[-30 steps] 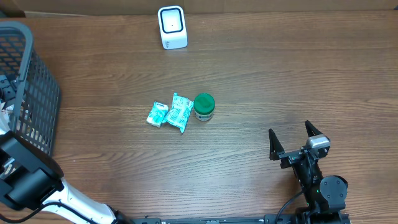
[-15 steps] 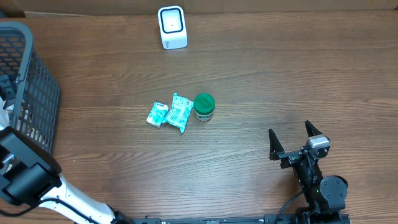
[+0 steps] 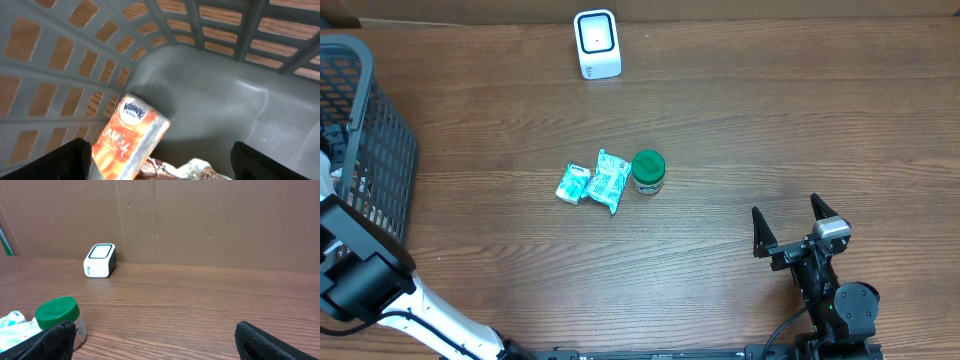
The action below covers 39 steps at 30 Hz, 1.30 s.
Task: Scan the item barcode
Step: 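Reach the left gripper back into the basket and grasp the orange Kleenex pack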
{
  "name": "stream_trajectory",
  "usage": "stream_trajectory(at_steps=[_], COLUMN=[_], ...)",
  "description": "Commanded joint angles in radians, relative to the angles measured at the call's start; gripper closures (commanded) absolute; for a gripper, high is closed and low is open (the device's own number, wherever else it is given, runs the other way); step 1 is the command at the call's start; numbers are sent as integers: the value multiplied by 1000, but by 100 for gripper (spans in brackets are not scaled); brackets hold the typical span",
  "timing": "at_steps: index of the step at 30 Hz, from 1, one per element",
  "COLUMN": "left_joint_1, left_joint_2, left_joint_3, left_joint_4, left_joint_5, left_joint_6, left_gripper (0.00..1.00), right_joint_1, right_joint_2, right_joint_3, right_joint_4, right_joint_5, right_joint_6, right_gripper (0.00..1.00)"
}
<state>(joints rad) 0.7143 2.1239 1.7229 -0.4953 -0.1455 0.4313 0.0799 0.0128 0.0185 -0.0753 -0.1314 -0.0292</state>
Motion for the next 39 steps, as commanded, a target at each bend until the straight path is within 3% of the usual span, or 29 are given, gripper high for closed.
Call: stream_trajectory(at_steps=[1,9,17,19,22,25,27,29,39], left_joint_1=[6,34,49,49,49,49,49,49,14], left_joint_2=[31,42,102,111,128,148,156,156,34], left_joint_3=[-4,-5,-5,-5,-5,-5,-5,-5,21], left_joint_4=[16,43,32,32,32,28,28,29,32], left_joint_5=[-46,-63,-55,-35,-14,-14,-14,-15,-128], left_joint_6=[52,43,40,40,40,40,40,40,-90], left_gripper=[13,15,29,36,64,66,73,94,96], right_joint_1=[-2,-2,-2,-2,-2,-2,-2,-2,-2], right_joint_2=[-10,-10,-10,-10,-10,-10,-10,-10,-10], right_joint_3=[-11,-11,-11,-11,-11,-11,-11,-11,-11], right_joint_4=[5,5,5,5,5,5,5,5,5], right_joint_5=[-4,-4,-4,-4,-4,-4,-4,-4,-4], right_joint_6=[3,3,3,3,3,3,3,3,3], right_gripper=[0,0,0,0,0,0,0,0,0])
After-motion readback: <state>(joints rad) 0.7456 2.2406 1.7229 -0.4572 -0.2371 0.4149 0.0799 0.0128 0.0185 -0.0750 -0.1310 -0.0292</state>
